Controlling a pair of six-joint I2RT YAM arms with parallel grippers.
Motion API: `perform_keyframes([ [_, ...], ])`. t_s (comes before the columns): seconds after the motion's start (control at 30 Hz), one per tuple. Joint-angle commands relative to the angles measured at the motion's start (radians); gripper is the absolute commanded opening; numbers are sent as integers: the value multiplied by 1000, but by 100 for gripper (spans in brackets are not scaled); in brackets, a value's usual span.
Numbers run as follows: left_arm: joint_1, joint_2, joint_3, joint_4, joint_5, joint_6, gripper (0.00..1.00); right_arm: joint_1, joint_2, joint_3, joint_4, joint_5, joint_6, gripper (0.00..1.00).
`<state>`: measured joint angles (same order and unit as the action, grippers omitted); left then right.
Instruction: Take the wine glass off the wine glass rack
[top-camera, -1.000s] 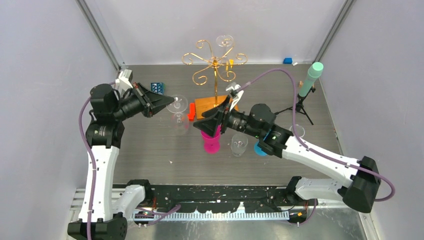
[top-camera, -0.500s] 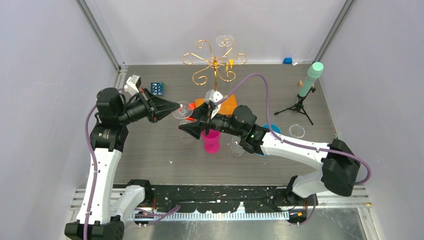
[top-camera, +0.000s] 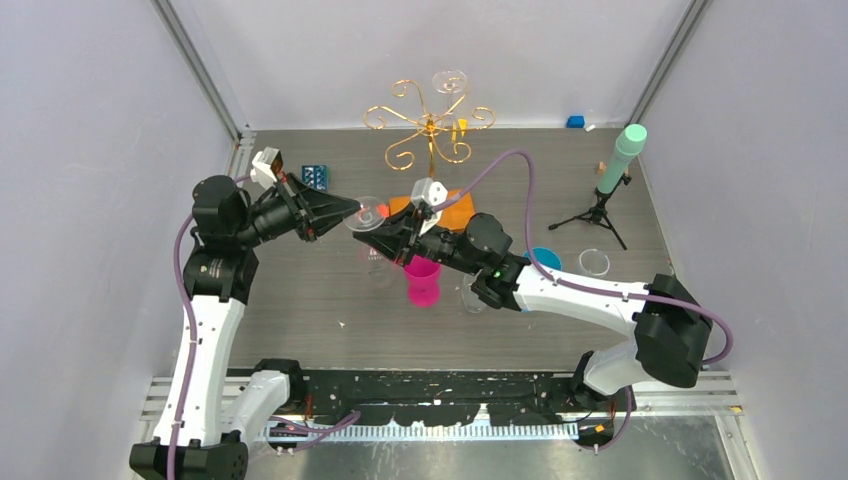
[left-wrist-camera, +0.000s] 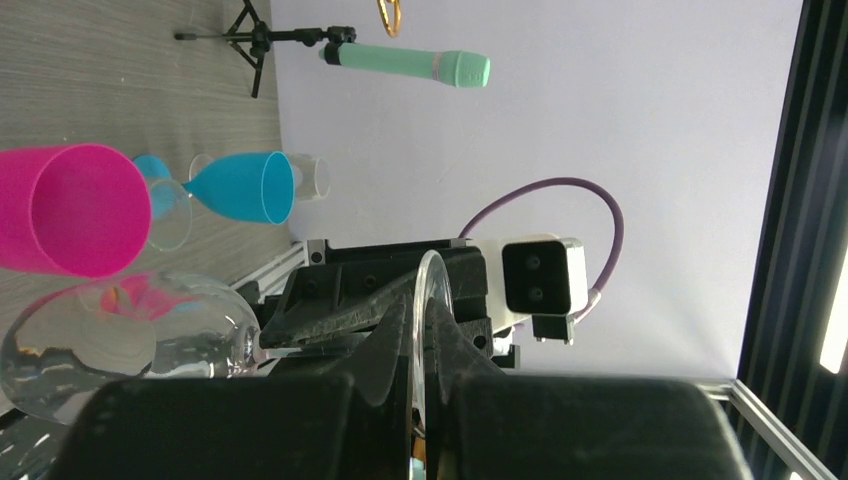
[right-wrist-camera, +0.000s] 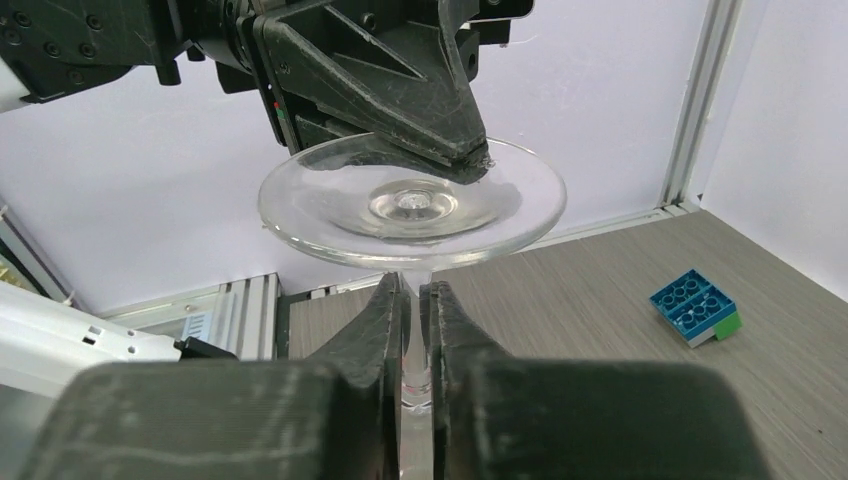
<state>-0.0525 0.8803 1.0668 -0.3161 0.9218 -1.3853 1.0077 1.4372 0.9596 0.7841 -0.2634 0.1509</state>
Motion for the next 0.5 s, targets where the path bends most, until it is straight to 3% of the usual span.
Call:
perform_keyframes([
  [0.0,-4,-15,7,82,45,-14,0,6,-22,32,83,76,-5,2],
  [0.1,-5,-16,8,91,44,-17,6,8,-21,25,114,113,10,1],
  [0.33,-5,-17,7,117,41,-17,54,8,-32,-8,245,217,74,0],
  [0.47,-6,-16,4,132,36,-15,71,8,-61,-29,297,291,107,0],
])
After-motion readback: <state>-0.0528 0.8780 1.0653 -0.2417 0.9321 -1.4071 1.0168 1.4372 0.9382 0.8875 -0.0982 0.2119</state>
